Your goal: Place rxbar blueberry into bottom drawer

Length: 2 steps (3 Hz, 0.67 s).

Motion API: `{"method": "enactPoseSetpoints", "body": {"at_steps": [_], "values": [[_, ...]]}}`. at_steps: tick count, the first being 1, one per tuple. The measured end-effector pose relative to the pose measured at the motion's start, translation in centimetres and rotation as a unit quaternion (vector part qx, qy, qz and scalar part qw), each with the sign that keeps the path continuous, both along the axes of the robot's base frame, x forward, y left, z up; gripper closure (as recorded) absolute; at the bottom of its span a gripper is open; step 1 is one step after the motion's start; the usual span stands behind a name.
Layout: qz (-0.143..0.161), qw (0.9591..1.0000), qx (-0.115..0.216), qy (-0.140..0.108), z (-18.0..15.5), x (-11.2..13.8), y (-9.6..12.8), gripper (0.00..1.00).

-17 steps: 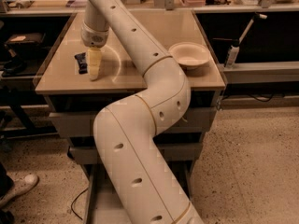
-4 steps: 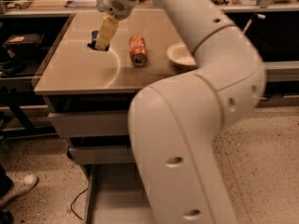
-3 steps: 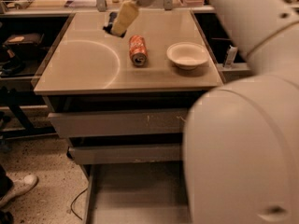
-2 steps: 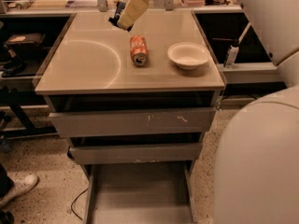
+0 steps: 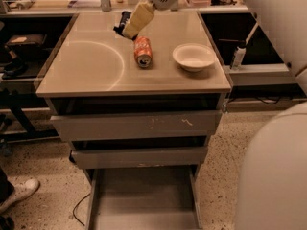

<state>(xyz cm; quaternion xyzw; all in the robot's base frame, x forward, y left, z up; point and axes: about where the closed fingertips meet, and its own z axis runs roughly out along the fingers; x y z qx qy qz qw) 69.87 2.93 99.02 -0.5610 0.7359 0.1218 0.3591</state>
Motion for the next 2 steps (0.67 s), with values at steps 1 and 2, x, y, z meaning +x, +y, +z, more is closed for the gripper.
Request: {"method": "enactPoseSetpoints", "body": {"at_steps": [1,2], "values": [[-0.053,0.9975,0.047,-0.006,0.9,-3.1,-2.2,1.00],[-0.116,0.9882,0.101,-0.005,1.6,-7.2,-4.4,1.00]]}}
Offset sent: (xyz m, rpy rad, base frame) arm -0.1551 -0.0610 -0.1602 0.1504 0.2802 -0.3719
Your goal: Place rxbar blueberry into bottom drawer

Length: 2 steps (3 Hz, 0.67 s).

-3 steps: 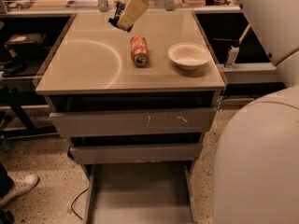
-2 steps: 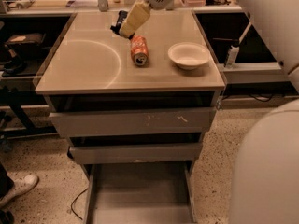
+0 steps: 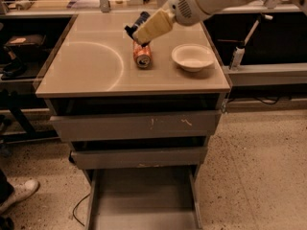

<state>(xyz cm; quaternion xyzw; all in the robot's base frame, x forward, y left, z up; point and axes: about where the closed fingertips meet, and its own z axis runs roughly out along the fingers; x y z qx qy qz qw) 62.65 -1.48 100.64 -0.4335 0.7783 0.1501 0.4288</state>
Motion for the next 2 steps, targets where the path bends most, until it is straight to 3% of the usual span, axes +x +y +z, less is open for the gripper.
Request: {"method": "enactPoseSetpoints", "body": {"at_steps": [1,2], "values": [[-0.010,0.9996,-0.012,0.025,-3.75,-0.90,-1.08,1.00],[-0.014,0.9994,-0.015,0.028,-4.31,-1.69,-0.89,1.00]]}}
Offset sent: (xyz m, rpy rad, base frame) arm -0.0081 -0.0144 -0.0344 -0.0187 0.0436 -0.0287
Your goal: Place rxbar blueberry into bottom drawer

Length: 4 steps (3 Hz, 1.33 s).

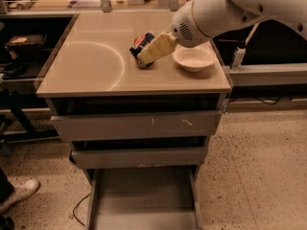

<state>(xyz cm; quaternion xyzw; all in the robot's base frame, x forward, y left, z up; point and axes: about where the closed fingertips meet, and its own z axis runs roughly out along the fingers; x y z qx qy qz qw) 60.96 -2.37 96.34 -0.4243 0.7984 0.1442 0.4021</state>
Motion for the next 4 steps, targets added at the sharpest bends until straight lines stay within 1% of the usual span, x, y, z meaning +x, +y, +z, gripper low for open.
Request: {"method": "enactPoseSetpoints", "body": {"at_steps": [1,2,3,4], "values": [[-0.025,0.9988,0.035,0.022,-1.9,-3.0,0.6,1.00],[-0.054,0.9938,0.066,0.071,-8.4,-6.0,0.5,1.00],[-0.070,0.9859,0.072,0.134,-16.9,-7.9,0.6,1.00],[-0.070,0.9859,0.072,0.134,-16.9,-7.9,0.6,1.00]]}}
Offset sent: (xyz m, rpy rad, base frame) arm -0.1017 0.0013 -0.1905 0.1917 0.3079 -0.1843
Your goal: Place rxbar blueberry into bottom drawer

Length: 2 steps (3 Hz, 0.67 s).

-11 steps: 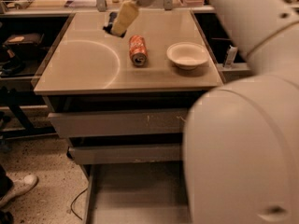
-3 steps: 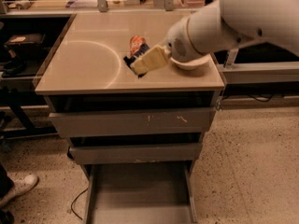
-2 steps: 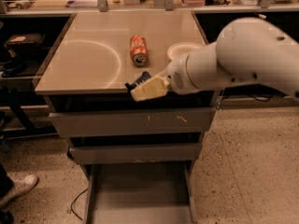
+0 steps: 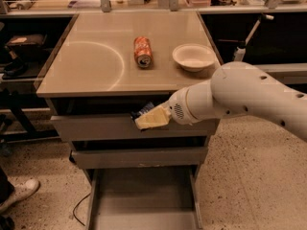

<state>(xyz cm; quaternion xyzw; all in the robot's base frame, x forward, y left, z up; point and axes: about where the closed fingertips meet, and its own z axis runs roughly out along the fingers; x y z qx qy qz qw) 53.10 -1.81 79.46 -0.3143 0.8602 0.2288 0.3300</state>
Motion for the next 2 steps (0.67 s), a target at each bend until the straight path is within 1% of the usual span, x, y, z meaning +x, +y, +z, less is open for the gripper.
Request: {"method": "enactPoseSetpoints", "body": {"at_steps": [1,2], "values": [[-0.011,0.9992,0.013,0.037,-4.1,-0.7,0.9,1.00],[-0.041,0.9947,0.020,0.091,-11.0,-1.2,1.9,1.00]]}}
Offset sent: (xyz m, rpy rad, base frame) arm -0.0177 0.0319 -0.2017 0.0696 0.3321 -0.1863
